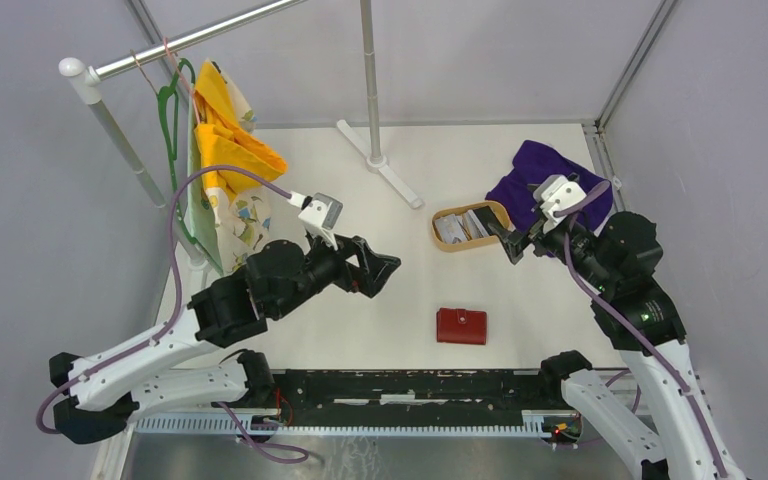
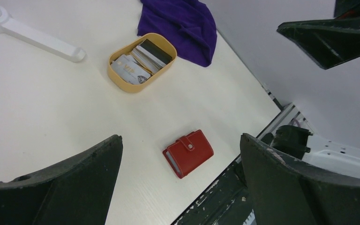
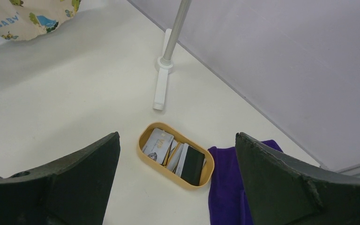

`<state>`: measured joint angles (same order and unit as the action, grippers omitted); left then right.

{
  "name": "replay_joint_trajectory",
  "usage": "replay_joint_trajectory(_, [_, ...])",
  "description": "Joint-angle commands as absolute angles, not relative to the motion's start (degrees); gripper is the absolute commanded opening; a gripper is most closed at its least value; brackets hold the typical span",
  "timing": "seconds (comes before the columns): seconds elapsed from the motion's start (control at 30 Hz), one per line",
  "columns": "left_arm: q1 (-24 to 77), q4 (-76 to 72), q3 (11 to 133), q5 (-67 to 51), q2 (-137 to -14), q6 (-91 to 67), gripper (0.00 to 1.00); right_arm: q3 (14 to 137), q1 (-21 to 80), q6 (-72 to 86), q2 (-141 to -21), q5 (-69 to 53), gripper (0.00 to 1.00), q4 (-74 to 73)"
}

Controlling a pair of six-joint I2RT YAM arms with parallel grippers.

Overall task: Put the credit cards into the card holder
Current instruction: Reset both arms

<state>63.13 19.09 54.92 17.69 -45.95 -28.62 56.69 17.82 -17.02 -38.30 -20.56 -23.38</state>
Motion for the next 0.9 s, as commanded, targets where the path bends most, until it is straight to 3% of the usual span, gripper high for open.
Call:
replay_joint_trajectory(0.0, [63.21, 19.72, 57.66, 21.32, -46.91, -23.39, 1.00, 59.87, 17.44, -12.55, -38.22, -16.95, 0.98, -20.98])
replay_joint_trajectory(0.13, [63.32, 21.67, 57.86, 25.81, -47.20, -21.84, 1.00, 60.06, 17.02, -13.10, -37.84, -14.27, 0.98, -20.97])
replay_joint_trajectory(0.87, [63.24, 22.71, 56.43, 26.19, -45.82, -18.99, 1.00, 58.63, 11.91, -13.73, -37.62, -18.45, 0.98, -20.24])
